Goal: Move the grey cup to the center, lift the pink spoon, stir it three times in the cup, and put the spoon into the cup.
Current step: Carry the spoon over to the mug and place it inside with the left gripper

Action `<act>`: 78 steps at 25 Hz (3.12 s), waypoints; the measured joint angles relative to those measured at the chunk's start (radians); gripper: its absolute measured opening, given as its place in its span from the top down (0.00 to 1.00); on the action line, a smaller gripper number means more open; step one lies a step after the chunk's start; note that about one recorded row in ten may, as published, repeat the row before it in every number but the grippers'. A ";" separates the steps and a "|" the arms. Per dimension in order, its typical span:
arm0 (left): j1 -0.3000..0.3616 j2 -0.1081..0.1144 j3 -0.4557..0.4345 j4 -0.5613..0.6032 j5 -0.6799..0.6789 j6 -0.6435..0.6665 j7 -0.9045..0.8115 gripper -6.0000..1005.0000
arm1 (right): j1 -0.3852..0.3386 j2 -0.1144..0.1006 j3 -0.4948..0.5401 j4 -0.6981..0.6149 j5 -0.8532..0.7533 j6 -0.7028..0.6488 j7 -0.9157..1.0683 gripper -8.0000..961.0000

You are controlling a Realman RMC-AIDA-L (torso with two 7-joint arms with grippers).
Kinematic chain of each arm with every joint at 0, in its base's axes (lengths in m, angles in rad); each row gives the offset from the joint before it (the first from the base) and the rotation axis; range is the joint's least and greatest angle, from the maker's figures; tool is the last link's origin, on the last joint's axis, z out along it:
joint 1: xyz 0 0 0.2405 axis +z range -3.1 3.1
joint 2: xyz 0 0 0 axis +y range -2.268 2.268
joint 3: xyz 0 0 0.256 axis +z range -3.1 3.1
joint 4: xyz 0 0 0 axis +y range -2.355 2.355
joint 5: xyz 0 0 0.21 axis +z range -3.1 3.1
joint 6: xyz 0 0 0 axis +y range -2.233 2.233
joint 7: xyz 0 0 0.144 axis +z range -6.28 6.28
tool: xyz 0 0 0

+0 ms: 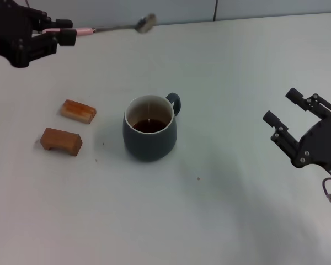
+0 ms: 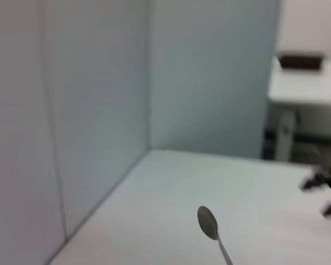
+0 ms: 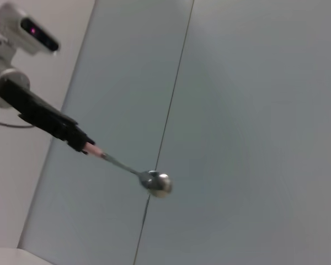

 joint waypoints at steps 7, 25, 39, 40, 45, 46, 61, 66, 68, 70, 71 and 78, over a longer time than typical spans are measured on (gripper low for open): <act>-0.015 -0.001 0.030 0.098 0.055 0.056 -0.007 0.82 | -0.001 0.000 0.000 -0.002 0.001 0.000 0.000 0.45; -0.177 -0.077 0.208 0.185 0.423 0.085 0.016 0.80 | -0.009 0.000 0.002 0.000 0.002 0.007 0.000 0.45; -0.187 -0.083 0.304 0.188 0.539 0.040 0.017 0.79 | -0.010 0.000 0.002 -0.002 0.002 0.003 0.000 0.45; -0.187 -0.083 0.304 0.188 0.539 0.040 0.017 0.79 | -0.010 0.000 0.002 -0.002 0.002 0.003 0.000 0.45; -0.188 -0.088 0.339 0.192 0.535 0.041 0.010 0.78 | -0.010 0.000 0.002 -0.002 0.002 0.002 0.000 0.45; -0.193 -0.089 0.347 0.192 0.533 0.036 0.009 0.78 | -0.010 0.000 0.002 -0.002 0.002 0.001 -0.001 0.45; -0.241 -0.095 0.461 0.167 0.533 -0.004 -0.025 0.76 | -0.010 0.000 0.002 0.000 0.002 0.006 -0.001 0.45; -0.223 -0.091 0.466 0.191 0.572 0.038 -0.035 0.76 | -0.010 0.000 0.002 0.001 0.001 0.008 -0.001 0.45; -0.220 -0.091 0.467 0.194 0.582 0.042 -0.036 0.76 | -0.010 0.000 0.002 0.001 0.001 0.009 -0.001 0.45; -0.218 -0.091 0.470 0.197 0.597 0.043 -0.037 0.75 | -0.009 0.000 0.002 0.002 0.000 0.009 -0.002 0.45; -0.218 -0.091 0.471 0.197 0.607 0.039 -0.037 0.75 | -0.009 0.000 0.002 0.002 0.000 0.009 -0.002 0.45; -0.240 -0.096 0.475 0.190 0.606 -0.002 -0.035 0.75 | -0.011 0.000 0.002 0.003 -0.001 0.010 -0.002 0.45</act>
